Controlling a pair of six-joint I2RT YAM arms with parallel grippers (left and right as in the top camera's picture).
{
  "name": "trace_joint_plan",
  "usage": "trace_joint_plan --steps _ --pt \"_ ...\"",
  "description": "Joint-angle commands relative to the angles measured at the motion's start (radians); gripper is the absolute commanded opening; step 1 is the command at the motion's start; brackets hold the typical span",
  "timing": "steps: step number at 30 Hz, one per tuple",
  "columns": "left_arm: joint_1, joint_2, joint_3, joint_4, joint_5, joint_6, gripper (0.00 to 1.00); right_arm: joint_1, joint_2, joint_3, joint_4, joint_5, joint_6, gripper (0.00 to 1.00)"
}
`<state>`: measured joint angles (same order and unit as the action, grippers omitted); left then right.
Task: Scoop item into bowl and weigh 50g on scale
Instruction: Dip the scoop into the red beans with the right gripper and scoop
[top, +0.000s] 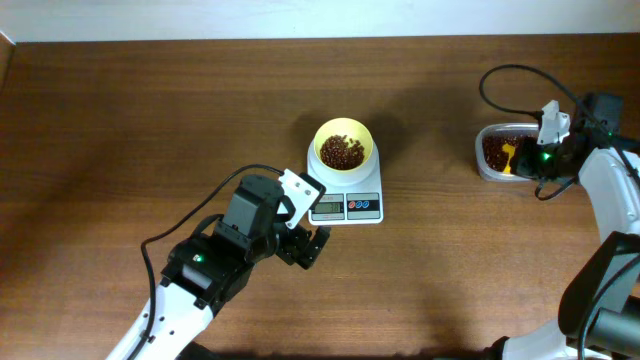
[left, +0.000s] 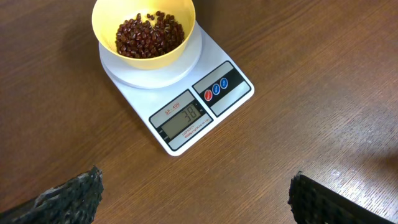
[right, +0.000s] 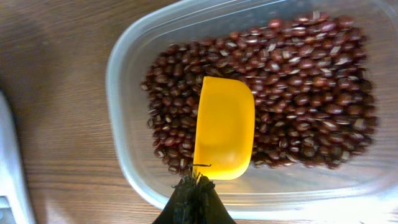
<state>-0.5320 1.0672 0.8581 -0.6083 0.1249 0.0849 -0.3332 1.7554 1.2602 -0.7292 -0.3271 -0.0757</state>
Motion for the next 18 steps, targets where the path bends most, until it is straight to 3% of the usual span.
trace_joint_plan --steps 1,14,18 --pt "-0.002 0.001 -0.01 0.002 0.017 -0.01 0.99 0.001 0.019 -0.014 -0.009 -0.097 0.005 0.04" --pt "-0.002 0.0 -0.01 0.002 0.017 -0.01 0.99 -0.006 0.019 -0.014 0.08 -0.208 0.031 0.04" --pt "-0.002 0.0 -0.01 0.002 0.017 -0.01 0.99 -0.069 0.019 -0.014 0.075 -0.302 0.031 0.04"
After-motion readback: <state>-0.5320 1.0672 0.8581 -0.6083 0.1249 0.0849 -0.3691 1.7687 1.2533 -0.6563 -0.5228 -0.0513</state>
